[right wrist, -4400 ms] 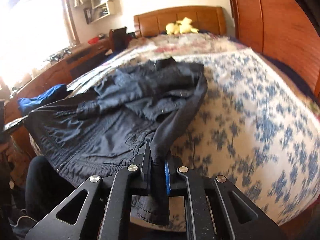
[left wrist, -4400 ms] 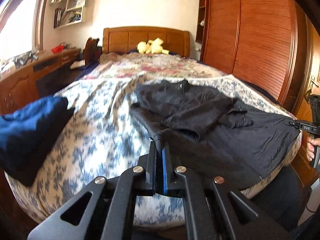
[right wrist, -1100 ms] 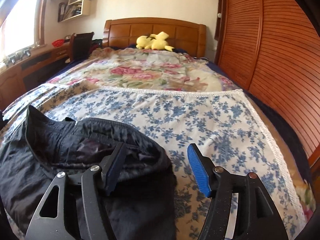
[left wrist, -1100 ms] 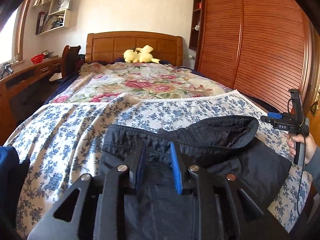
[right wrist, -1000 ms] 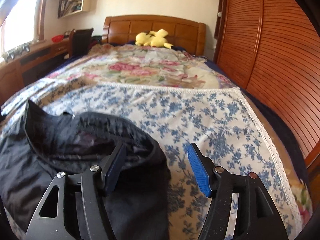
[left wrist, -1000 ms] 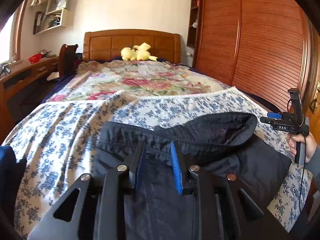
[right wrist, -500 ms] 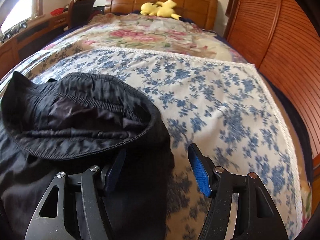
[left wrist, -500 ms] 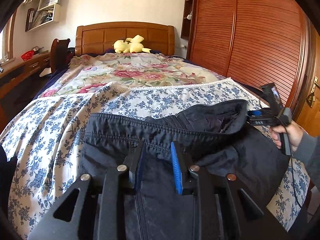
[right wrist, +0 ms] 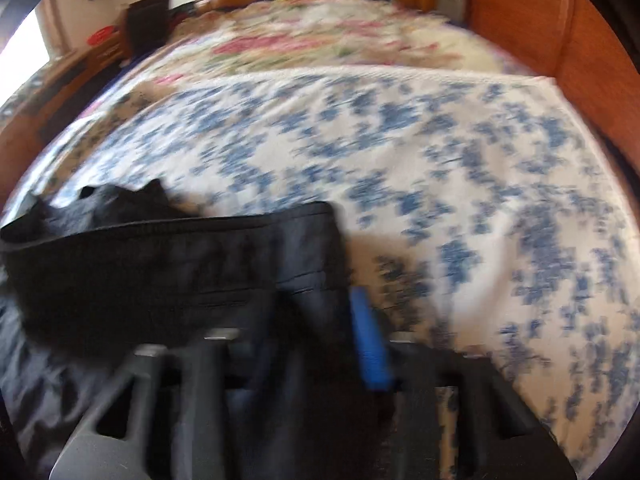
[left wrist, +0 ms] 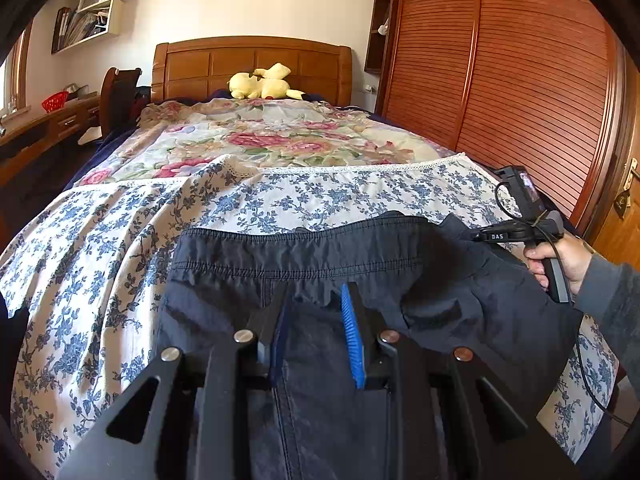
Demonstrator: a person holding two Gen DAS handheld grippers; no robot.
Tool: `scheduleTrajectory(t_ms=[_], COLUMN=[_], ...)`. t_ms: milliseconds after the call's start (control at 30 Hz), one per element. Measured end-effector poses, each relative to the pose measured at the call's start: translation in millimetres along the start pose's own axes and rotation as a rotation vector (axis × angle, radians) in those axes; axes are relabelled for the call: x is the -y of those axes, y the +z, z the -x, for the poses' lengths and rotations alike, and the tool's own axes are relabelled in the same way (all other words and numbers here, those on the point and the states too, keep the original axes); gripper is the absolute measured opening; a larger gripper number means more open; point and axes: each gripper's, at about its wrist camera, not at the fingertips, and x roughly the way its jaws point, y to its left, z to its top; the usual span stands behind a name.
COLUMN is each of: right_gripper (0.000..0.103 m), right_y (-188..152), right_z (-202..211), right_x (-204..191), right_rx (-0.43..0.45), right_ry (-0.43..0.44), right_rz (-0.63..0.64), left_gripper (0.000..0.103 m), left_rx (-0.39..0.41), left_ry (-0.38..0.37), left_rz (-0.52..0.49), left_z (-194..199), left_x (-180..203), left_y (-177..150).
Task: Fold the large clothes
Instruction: 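Press the folded jacket flat with both grippers open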
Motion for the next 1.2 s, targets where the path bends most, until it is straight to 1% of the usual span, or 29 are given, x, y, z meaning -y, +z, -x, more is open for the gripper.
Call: scheduleTrajectory(t_ms=[33,67,100,133,167,200,233,300,333,400,433,467,500,533,600,633,700,833,967,1100,1200], right_gripper=[0.007,0.006,0.004,0.003,0.003,0.003,0.003,0.003,0.003,0.004,0.010,0.012,0.019,0.031,0.044,0.047,0.048,0.048,0.048,0.048,0.048], right_y=[-0.3,-0.9,-1.3,-1.5,-0.8,1.1,3.2,7.1,7.7,6.8,6.8,6.7,6.3,4.3,-2.7,-7.6,-19.3,-52.6,-87.7,-118.2,-138.9], right_z=[4.2,11.6,19.8,31.4,39.4,45.9,49.5,43.9,39.6,39.1,39.8,40.5,42.9,47.1,58.5,64.6,73.2,92.6,110.2,121.1,121.1], right_x=[-6.4,-11.9,-16.0,-20.9,-22.1,-18.4,-10.0,2.9,5.1,2.3,0.5,-0.4,-0.8,-1.8,-6.7,-12.3,-23.7,-50.3,-78.0,-95.1,-99.5], right_rx=[0.014,0.047,0.092,0.157,0.200,0.230,0.236,0.182,0.153,0.145,0.139,0.136,0.137,0.139,0.148,0.150,0.140,0.117,0.096,0.081,0.054], right_ry=[-0.004,-0.017,-0.050,-0.114,-0.175,-0.242,-0.270,-0.257,-0.254,-0.261,-0.260,-0.267,-0.273,-0.262,-0.238,-0.243,-0.262,-0.207,-0.107,-0.052,-0.052], right_rz=[0.036,0.070,0.098,0.131,0.139,0.114,0.060,-0.016,-0.030,-0.018,-0.017,-0.023,-0.032,-0.037,-0.027,-0.009,0.035,0.116,0.158,0.176,0.189], left_gripper=[0.024,0.024,0.024,0.024,0.024,0.024,0.024,0.024,0.024,0.024,0.025,0.025,0.026,0.027,0.027,0.027,0.028,0.028,0.028,0.029,0.029], left_rx=[0.000,-0.001,-0.002,-0.004,-0.005,-0.006,-0.009,-0.011,-0.011,-0.008,-0.008,-0.009,-0.009,-0.010,-0.009,-0.009,-0.006,0.004,0.012,0.015,0.014], left_ry=[0.000,0.001,0.004,0.009,0.012,0.012,0.013,0.013,0.011,0.007,0.004,0.002,0.001,0.001,-0.004,-0.006,-0.012,-0.024,-0.037,-0.049,-0.060], left_rz=[-0.001,-0.005,-0.007,-0.011,-0.014,-0.015,-0.015,-0.017,-0.016,-0.017,-0.019,-0.020,-0.022,-0.026,-0.034,-0.036,-0.039,-0.050,-0.063,-0.082,-0.101], left_z=[0.2,0.3,-0.3,-0.4,-0.4,-0.4,-0.4,0.2,0.8,0.8,1.4,2.1,3.1,4.0,7.1,8.5,12.0,19.9,26.5,32.6,36.4], left_x=[0.6,1.2,0.4,0.9,0.8,0.3,-0.6,-1.2,-1.5,-0.9,-0.7,-0.5,-0.1,0.8,2.6,3.2,5.9,11.8,17.9,26.3,35.0], left_y=[-0.1,-0.2,-0.2,0.0,-0.3,-0.5,-0.8,-0.9,-0.6,-0.9,-1.1,-1.2,-1.2,-1.8,-2.4,-2.2,-2.0,-1.9,-1.3,-3.8,-7.5])
